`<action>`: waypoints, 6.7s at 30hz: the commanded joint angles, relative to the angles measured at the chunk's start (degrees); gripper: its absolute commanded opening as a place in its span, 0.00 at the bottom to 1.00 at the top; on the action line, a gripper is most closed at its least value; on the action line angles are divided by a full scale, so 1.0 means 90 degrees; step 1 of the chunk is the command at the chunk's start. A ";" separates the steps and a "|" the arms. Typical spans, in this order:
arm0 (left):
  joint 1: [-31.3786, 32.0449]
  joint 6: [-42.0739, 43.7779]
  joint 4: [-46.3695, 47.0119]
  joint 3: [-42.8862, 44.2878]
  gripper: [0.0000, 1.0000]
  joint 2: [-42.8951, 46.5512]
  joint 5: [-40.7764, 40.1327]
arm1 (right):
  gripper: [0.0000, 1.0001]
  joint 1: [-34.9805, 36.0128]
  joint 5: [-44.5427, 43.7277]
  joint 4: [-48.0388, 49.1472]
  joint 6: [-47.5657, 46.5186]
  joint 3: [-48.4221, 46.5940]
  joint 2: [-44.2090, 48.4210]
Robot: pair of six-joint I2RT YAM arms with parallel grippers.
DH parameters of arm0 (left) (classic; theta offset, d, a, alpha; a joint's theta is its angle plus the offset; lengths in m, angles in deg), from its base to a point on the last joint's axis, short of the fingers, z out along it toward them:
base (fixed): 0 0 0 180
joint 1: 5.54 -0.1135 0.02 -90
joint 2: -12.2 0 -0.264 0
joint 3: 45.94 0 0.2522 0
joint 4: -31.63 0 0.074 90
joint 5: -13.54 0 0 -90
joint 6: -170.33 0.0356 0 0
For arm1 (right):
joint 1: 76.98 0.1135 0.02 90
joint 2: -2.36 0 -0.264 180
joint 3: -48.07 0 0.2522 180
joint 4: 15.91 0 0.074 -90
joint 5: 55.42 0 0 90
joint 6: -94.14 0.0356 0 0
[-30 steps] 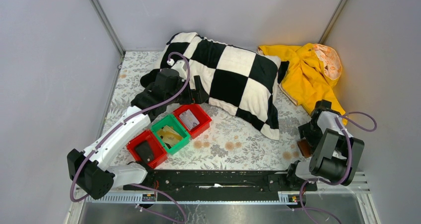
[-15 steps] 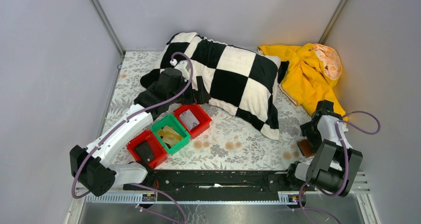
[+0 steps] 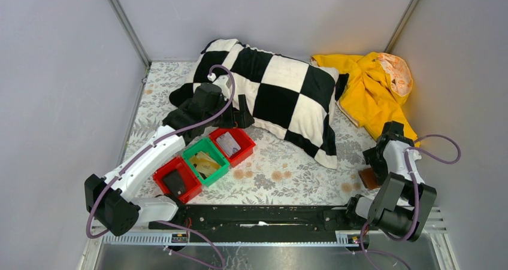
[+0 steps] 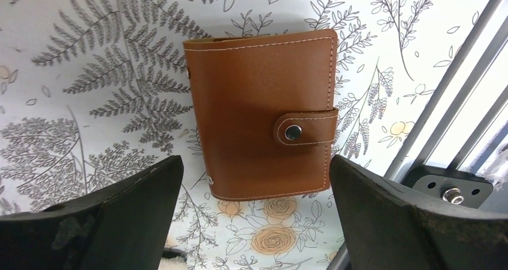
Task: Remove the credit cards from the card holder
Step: Move the card holder to the center of the board, then open the card holder at the center of the board.
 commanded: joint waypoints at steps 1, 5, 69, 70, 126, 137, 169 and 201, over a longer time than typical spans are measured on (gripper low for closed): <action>0.0038 0.0220 -0.0217 0.0395 0.99 -0.0081 0.0044 | 1.00 -0.0132 -0.0079 0.0002 0.0137 0.0071 -0.0226; 0.0041 0.0239 -0.0232 0.0352 0.99 -0.0033 0.0042 | 1.00 -0.0247 -0.0132 0.0027 0.0328 0.0268 -0.0263; 0.0060 0.0642 -0.0002 -0.0167 0.99 0.0326 -0.0103 | 1.00 0.0303 -0.0213 0.0348 -0.0396 -0.0789 -0.0532; 0.0060 0.0678 -0.0002 -0.0166 0.99 0.0329 -0.0070 | 1.00 0.0155 -0.0101 0.0297 -0.0256 -0.0864 -0.0779; 0.0060 0.1128 -0.0032 -0.0202 0.99 0.0041 -0.0467 | 0.85 0.0812 0.3674 0.0825 -0.1569 0.0463 0.0406; 0.0029 0.0956 -0.0347 0.0243 0.99 0.0006 -0.1073 | 0.81 0.1897 0.3903 -0.0394 -0.1538 -0.0068 0.2094; 0.0638 -0.1752 0.0961 -0.2079 0.99 0.1251 0.0010 | 1.00 0.8412 0.0921 0.1462 -0.0157 -0.1286 -0.1317; 0.2415 -0.2780 0.4026 -0.2736 0.39 -0.1639 0.0763 | 0.47 0.8412 0.1090 0.2117 0.0417 -0.0239 -0.0210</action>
